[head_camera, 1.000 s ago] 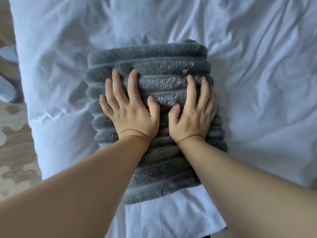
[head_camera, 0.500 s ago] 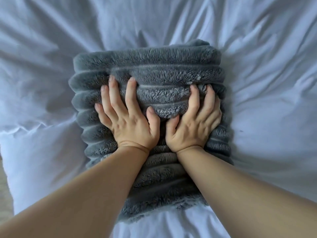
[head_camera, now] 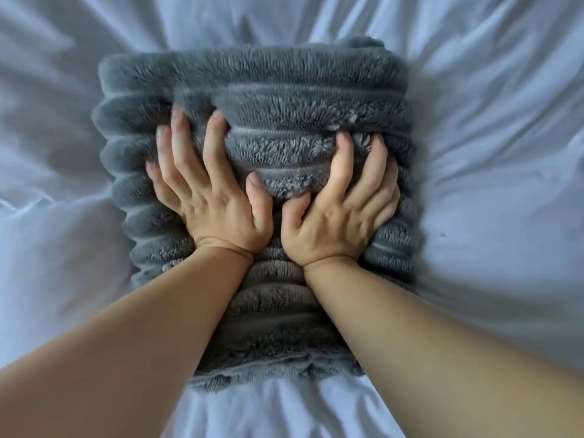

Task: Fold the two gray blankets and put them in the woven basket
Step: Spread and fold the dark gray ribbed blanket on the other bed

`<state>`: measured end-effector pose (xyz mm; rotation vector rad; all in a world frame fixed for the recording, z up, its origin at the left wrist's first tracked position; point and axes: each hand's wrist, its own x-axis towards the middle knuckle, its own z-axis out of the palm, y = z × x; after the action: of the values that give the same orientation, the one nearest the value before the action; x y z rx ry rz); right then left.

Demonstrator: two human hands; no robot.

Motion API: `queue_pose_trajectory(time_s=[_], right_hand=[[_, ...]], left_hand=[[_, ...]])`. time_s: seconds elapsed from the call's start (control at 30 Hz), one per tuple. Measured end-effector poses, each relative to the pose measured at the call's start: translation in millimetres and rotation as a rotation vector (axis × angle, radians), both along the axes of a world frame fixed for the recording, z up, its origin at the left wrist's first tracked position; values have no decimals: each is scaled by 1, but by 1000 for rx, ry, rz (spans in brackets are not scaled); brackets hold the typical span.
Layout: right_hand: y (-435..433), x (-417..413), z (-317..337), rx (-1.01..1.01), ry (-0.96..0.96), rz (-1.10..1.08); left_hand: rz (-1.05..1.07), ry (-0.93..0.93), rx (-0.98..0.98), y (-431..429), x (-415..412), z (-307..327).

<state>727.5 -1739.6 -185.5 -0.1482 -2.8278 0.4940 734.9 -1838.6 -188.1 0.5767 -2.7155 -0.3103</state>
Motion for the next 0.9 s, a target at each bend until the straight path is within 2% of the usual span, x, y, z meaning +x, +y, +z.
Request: queue_pose_trajectory(time_s=[0.13, 0.43, 0.57, 0.7, 0.8, 0.9], right_hand=[[0, 5, 18, -6, -55, 12], [-1, 3, 23, 35, -39, -55], [1, 15, 64, 102, -211, -98], [-1, 33, 128, 15, -337, -78], [-11, 55, 171, -88, -286, -309], [-22, 82, 191, -155, -319, -680]], left_hand=[[1, -34, 32, 2, 5, 12], [-48, -46, 110, 2, 2, 14], [-70, -157, 282, -4, 12, 59], [-152, -309, 439, -27, 19, 120], [-207, -377, 358, -46, 2, 169], [-548, -256, 171, -47, -14, 201]])
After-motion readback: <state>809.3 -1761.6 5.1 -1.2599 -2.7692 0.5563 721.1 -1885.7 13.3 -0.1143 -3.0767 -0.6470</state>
